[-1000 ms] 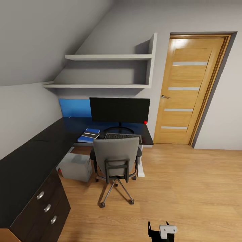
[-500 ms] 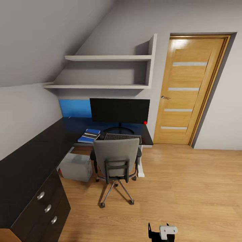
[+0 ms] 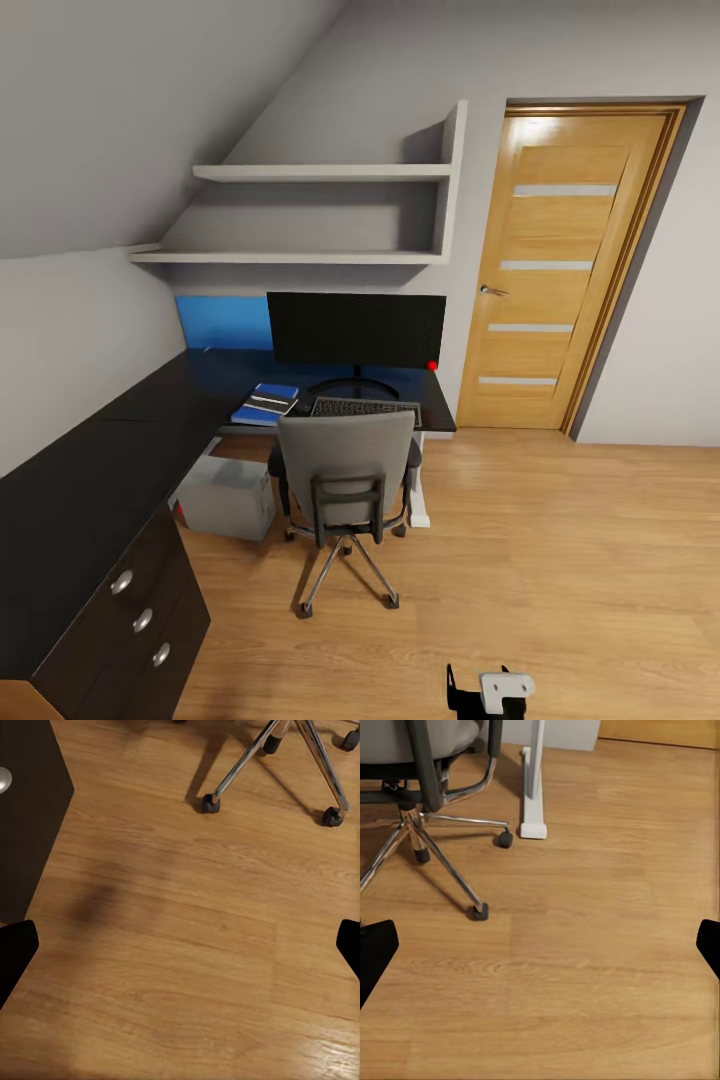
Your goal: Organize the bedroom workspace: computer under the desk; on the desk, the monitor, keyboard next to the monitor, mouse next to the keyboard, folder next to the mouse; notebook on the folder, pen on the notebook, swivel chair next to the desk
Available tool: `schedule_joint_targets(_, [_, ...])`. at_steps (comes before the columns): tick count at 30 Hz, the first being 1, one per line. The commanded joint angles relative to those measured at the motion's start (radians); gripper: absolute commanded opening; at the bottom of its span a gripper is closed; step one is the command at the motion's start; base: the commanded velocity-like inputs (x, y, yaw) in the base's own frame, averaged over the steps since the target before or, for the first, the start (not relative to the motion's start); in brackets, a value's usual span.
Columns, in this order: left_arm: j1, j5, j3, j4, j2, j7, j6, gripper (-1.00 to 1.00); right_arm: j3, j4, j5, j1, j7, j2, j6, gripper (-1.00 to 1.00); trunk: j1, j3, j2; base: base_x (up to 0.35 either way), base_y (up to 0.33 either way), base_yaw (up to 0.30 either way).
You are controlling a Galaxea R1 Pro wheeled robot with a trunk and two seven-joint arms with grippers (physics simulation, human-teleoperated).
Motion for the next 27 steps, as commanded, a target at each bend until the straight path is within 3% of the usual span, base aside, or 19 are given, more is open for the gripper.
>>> schedule_joint_targets(1, [-0.001,0.010,0.001,0.001,0.000,-0.010,-0.002,1.00,0.009,0.002,-0.003,-0.001,-0.006,-0.001,-0.002,1.00,0.000,-0.001,-0.001,0.000,0.000,0.000])
schedule_joint_targets(27, [-0.001,0.010,0.000,0.001,-0.004,-0.010,-0.001,1.00,0.010,0.002,-0.002,0.001,-0.005,-0.011,-0.002,1.00,0.000,-0.001,-0.001,0.000,0.000,0.000])
